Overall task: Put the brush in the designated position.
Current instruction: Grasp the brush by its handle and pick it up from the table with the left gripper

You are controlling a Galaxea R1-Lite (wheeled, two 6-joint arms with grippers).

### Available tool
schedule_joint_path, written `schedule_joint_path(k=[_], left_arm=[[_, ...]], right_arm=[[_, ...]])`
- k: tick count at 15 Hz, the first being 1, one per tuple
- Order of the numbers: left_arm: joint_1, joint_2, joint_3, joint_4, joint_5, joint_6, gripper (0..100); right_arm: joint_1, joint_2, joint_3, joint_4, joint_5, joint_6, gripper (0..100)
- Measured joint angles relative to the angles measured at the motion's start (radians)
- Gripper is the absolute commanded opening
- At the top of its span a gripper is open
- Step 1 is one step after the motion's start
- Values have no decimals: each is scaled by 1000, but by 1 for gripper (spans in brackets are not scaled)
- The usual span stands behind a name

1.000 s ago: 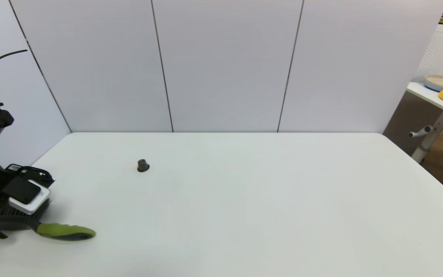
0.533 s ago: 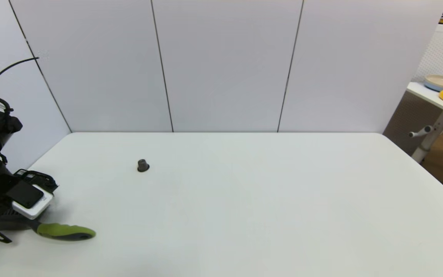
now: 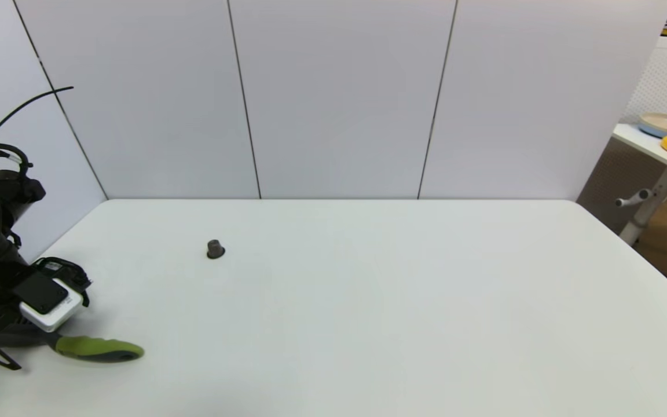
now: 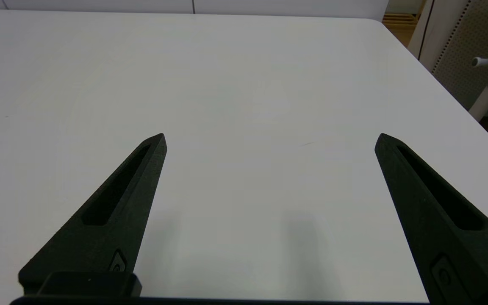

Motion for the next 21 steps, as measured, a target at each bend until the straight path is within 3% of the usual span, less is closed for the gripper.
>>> schedule_joint_path(k=[21], left_arm=[[60, 89, -4, -39, 1, -9, 100]], right_arm=[[0, 0, 0, 0, 0, 0, 100]])
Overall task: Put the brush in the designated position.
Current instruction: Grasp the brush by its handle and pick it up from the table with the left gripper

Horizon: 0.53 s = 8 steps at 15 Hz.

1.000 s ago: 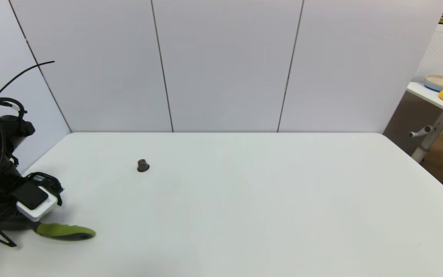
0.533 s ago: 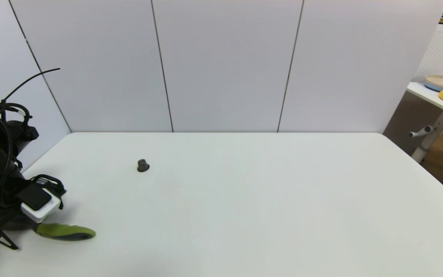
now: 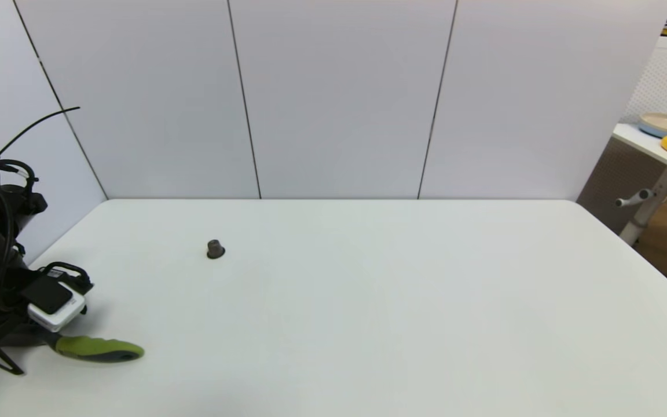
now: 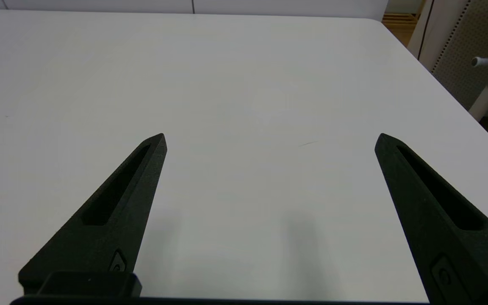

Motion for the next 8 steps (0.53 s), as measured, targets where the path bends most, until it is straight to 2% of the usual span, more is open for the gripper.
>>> schedule_joint_path(k=[8], left_arm=[[-6, 18, 2, 0, -2, 0, 100]], right_arm=[[0, 0, 0, 0, 0, 0, 100]])
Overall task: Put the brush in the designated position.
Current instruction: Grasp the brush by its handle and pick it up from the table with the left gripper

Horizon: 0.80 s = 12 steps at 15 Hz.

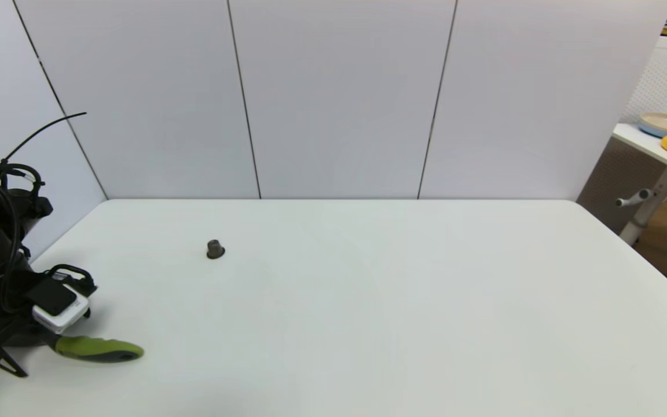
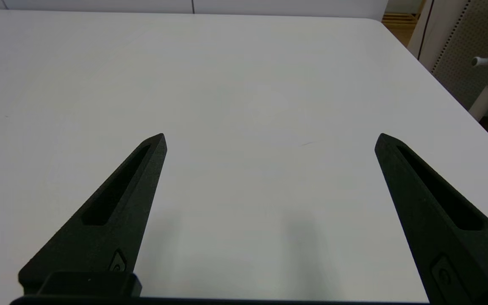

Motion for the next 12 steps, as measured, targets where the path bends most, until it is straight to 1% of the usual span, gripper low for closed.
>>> schedule_joint_path(k=[8, 9, 12], left_arm=[[-1, 9, -3, -18, -3, -4, 100], [-1, 10, -3, -24, -4, -4, 0], [-1, 16, -4, -38, -9, -6, 0]], right_arm=[[0, 0, 0, 0, 0, 0, 100], [0, 0, 0, 0, 0, 0, 100], [0, 0, 0, 0, 0, 0, 100]])
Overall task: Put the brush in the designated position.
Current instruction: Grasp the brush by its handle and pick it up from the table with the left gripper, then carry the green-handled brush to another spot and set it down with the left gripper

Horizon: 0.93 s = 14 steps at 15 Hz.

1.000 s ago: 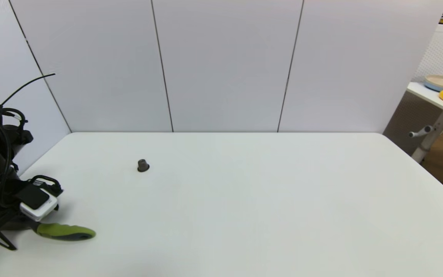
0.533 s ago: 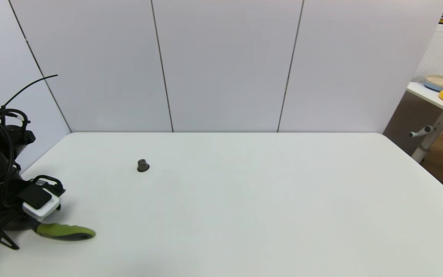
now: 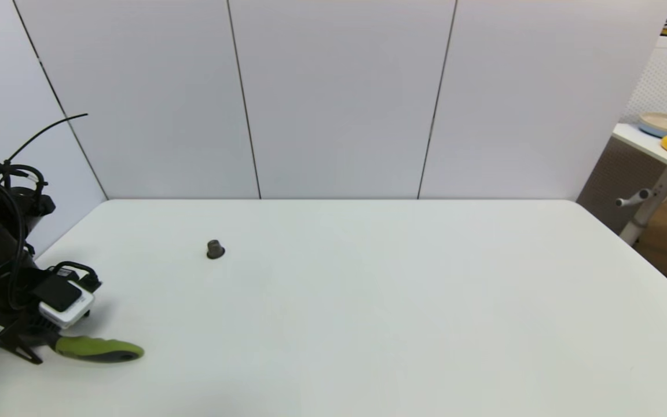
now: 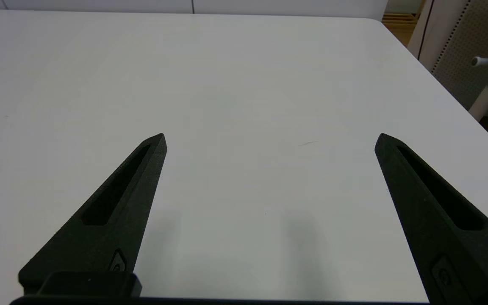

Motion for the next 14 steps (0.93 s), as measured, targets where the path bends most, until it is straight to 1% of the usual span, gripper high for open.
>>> schedule_joint_path(k=[8, 14], left_arm=[[-1, 2, 17, 6, 2, -4, 0], [-27, -11, 17, 11, 4, -11, 0]], right_arm=[[0, 0, 0, 1, 0, 0, 100], [0, 0, 0, 0, 0, 0, 100]])
